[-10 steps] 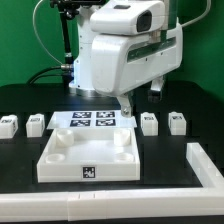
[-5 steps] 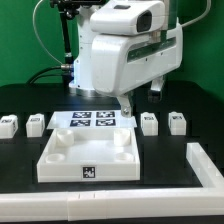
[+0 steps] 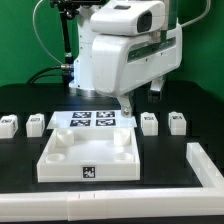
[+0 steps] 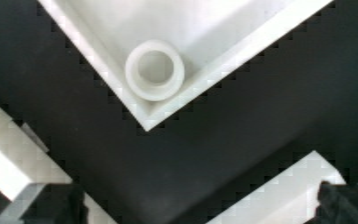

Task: Assemble one leg

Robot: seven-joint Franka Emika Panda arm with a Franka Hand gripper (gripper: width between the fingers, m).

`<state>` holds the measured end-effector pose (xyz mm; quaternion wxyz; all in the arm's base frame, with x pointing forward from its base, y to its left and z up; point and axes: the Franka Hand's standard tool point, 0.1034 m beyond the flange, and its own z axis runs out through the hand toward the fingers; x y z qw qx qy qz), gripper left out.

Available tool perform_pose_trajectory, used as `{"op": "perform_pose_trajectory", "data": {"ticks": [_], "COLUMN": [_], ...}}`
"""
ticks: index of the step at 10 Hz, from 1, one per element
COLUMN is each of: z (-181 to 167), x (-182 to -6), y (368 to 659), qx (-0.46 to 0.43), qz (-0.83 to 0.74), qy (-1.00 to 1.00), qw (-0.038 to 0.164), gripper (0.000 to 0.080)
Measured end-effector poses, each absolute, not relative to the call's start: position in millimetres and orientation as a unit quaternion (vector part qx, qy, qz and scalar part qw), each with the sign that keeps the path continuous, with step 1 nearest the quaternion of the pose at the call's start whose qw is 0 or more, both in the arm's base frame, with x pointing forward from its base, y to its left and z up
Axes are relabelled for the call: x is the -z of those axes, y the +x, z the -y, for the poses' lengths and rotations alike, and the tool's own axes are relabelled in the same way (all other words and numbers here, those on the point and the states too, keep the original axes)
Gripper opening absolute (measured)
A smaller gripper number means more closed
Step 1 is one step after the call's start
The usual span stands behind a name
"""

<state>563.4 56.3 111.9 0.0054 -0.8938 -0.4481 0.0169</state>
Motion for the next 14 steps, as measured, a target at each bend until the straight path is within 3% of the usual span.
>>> {"op": "perform_pose_trajectory", "data": {"ticks": [2,4,6,7,9,10,14], "z": [-54,-37,3,20,29,30,28], "x": [-106.4,-89.4,-58.9,-41.5,-13.6,-8.5,-10.8], "y": [548,490,444,429,415,415,431], "qx": [-0.010,-0.012,-0.006,-0.010,-0.017,-0.019,-0.025], "qz": [0.497,0.621,0.734,0.768,0.757,0.750,0.715], "qy": [-0.868,-0.784,-0.679,-0.640,-0.652,-0.659,-0.697], "qw": [0.002,0.003,0.006,0.018,0.038,0.042,0.045], "gripper": [0.0650,0.0650,0.0650,0.0650,0.0650,0.0650,0.0636]}}
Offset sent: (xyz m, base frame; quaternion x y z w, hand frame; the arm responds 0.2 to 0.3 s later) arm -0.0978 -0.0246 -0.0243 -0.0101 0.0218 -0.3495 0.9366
